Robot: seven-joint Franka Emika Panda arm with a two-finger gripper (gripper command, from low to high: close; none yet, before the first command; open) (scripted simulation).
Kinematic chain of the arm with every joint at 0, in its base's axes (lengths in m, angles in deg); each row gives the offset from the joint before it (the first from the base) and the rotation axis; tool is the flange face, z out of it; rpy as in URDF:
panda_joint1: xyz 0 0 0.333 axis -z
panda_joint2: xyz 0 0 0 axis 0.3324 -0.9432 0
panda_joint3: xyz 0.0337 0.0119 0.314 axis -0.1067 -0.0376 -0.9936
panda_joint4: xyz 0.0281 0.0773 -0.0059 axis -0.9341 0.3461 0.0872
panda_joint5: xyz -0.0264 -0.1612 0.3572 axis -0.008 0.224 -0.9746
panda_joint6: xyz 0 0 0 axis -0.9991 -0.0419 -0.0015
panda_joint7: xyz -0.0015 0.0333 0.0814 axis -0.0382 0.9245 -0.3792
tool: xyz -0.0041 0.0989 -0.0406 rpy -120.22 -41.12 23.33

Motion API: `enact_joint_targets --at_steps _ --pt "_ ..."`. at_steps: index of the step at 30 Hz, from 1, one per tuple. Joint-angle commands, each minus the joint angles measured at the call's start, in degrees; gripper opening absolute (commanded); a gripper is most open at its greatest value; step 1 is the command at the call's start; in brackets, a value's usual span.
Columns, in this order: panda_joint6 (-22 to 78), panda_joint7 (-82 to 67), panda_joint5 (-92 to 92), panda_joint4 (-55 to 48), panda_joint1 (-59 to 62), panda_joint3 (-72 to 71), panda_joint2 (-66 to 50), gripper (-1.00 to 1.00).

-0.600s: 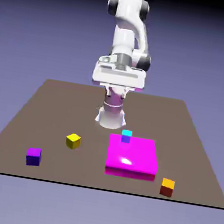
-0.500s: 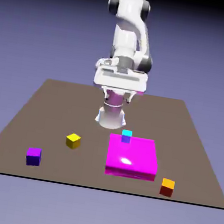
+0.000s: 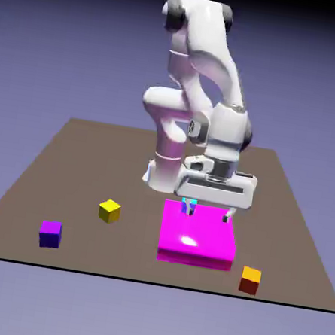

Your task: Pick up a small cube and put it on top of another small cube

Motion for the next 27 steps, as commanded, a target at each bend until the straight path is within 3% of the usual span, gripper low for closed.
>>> enact_joint_targets --at_steps 1,19,24,25,27 --pt "1.2 1.7 0.9 -1.4 0.6 -1.4 -2.1 0.00" --pt "23.3 32.4 17.2 -25.3 10.6 -25.3 -38.8 0.00" --pt "17.2 35.0 22.3 -25.9 6.4 -19.4 -45.1 0.00" --pt "17.2 35.0 22.3 -25.9 6.4 -19.4 -45.1 -1.00" --pt "19.2 34.1 20.6 -25.7 7.8 -21.3 -43.0 -1.00"
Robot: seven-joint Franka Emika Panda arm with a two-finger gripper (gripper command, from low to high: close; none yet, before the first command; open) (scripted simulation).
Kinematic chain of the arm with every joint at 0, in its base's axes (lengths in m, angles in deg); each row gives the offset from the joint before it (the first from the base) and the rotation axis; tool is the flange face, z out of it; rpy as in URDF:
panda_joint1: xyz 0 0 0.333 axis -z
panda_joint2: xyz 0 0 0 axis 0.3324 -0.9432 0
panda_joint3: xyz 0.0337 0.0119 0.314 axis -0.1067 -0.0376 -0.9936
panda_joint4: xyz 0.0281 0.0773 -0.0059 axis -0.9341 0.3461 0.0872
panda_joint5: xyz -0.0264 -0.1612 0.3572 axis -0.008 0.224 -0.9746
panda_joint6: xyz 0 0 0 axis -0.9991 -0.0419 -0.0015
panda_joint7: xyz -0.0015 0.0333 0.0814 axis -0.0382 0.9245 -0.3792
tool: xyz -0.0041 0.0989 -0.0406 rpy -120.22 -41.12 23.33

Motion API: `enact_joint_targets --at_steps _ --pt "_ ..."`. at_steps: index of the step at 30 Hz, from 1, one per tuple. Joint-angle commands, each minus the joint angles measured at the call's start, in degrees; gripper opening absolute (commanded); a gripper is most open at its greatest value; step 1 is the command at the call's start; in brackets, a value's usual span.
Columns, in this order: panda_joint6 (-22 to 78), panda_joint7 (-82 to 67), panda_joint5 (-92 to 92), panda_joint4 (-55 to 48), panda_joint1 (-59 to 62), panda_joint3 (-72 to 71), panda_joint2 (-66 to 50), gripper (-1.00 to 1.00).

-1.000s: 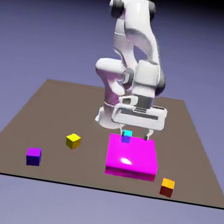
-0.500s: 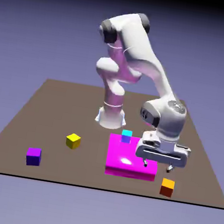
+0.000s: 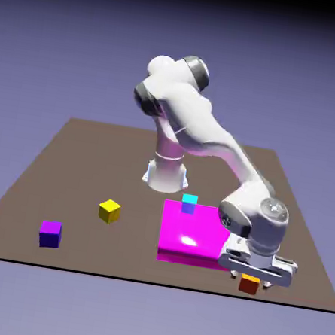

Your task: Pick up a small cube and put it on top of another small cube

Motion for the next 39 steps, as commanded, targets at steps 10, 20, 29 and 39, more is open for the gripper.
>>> enact_joint_targets --at_steps 10,20,29,39 --pt "-6.7 -13.5 -19.8 1.8 -10.0 12.5 10.4 -1.00" --pt "-9.9 -35.5 -26.9 17.5 -11.7 33.3 27.7 -1.00" --pt "-10.5 -56.8 -30.2 34.8 -9.9 52.0 45.4 -1.00" --pt "-8.2 -73.3 -29.0 50.3 -4.9 64.7 59.9 -1.00"
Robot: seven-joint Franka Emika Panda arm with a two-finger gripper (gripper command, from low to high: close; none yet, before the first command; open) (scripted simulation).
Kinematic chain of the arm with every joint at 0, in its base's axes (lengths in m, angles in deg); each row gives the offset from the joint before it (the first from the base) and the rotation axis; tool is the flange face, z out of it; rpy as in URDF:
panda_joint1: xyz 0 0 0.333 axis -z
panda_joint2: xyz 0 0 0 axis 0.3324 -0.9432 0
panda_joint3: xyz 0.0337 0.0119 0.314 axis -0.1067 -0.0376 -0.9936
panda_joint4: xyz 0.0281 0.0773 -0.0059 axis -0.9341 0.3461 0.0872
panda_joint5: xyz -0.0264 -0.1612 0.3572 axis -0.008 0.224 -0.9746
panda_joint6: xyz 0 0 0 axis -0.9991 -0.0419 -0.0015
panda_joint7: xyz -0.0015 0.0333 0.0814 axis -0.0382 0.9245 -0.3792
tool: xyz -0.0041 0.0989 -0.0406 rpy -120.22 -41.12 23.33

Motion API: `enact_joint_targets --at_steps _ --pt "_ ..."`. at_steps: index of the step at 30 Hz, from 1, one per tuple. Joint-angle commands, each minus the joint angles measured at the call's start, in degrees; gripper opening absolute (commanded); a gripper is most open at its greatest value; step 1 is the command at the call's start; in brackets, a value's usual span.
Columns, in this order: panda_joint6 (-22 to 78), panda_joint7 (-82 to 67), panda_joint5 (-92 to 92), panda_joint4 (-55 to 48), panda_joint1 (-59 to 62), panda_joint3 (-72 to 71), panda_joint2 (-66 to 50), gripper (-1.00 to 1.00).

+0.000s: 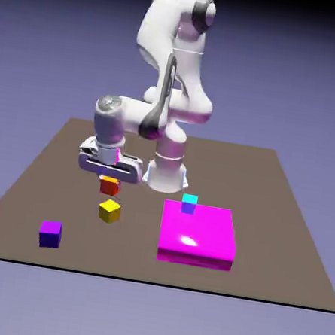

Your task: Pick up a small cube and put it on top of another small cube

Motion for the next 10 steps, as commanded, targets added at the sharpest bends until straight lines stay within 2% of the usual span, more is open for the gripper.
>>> enact_joint_targets --at_steps 1,7,8,10 --pt "-2.3 -0.4 -0.5 0.3 0.2 -0.3 -2.1 -1.00" --pt "-14.4 -2.9 -4.0 1.7 1.3 -1.7 -13.0 -1.00" --pt "-14.5 -2.9 -4.0 1.7 1.3 -1.7 -13.0 1.00" --pt "-12.1 -2.4 -3.4 1.4 1.1 -1.4 -10.9 1.00"
